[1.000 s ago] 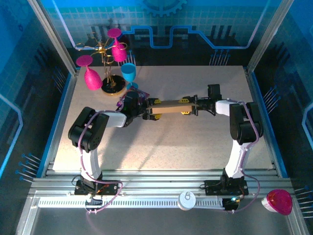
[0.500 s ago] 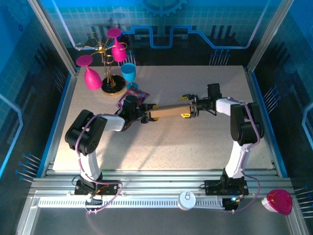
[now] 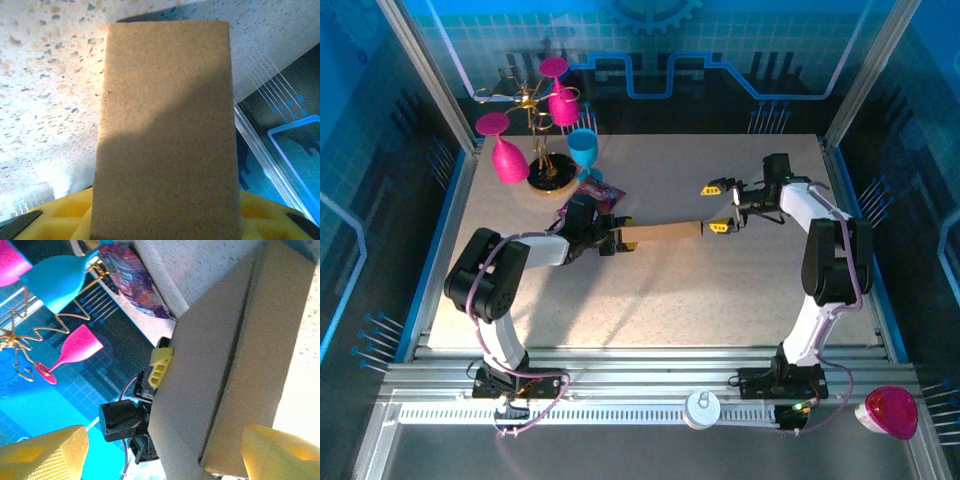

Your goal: Fold the paper box

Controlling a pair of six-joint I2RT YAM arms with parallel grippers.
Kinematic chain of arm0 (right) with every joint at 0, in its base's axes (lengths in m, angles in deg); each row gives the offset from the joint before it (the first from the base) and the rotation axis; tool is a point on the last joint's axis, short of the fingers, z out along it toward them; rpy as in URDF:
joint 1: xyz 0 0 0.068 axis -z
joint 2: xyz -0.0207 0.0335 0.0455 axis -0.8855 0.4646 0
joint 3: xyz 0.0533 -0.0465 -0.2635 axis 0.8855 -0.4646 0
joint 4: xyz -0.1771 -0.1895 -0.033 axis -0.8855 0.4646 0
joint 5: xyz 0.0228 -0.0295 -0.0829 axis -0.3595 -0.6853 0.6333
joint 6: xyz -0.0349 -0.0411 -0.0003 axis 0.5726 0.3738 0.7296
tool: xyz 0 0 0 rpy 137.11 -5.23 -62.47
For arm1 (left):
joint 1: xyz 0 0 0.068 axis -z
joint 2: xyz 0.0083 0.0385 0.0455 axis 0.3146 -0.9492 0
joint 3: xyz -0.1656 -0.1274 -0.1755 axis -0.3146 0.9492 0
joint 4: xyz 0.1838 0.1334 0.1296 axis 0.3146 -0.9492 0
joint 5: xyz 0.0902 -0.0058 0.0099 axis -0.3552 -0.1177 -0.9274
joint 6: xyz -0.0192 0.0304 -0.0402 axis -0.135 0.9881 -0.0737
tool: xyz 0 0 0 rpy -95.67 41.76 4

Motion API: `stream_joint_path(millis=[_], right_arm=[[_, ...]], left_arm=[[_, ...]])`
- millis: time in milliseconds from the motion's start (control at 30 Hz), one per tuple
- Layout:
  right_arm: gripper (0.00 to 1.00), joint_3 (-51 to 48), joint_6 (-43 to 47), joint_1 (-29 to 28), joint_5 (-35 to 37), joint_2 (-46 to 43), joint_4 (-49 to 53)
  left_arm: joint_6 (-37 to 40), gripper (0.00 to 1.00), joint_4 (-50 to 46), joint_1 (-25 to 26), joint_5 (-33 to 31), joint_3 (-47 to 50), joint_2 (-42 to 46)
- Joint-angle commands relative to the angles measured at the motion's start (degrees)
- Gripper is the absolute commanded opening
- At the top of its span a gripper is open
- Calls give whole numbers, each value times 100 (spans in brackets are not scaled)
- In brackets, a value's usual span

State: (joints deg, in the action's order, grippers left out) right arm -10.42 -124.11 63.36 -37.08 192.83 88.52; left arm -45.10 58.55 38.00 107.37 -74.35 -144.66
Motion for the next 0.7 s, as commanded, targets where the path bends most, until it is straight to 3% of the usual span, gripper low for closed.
stream_joint_path(millis=[0,100,200,267,333,533,667], right_arm=[[76,505,506,221,174,-372,145],[65,1046,1806,226,745,-486,898],[50,1404,3526,-51,1910,-823,1611],[45,1305,4429,-371,2813,-1122,1725],[41,1020,5089,-685,3215,-1367,1604],[40,-121,6053,-1329,3312,-2273,372],[42,-809,6636,-1615,3403,-2888,-304]], left_arm=[[-271,17,-1162,-41,261,-159,109],[-343,17,-1785,-50,352,-272,191],[-284,15,-2631,-91,563,-511,263],[-96,15,-3325,-160,719,-721,280],[96,15,-3935,-260,909,-910,254],[525,15,-5209,-542,829,-1125,413],[202,16,-5127,-671,694,-825,594]])
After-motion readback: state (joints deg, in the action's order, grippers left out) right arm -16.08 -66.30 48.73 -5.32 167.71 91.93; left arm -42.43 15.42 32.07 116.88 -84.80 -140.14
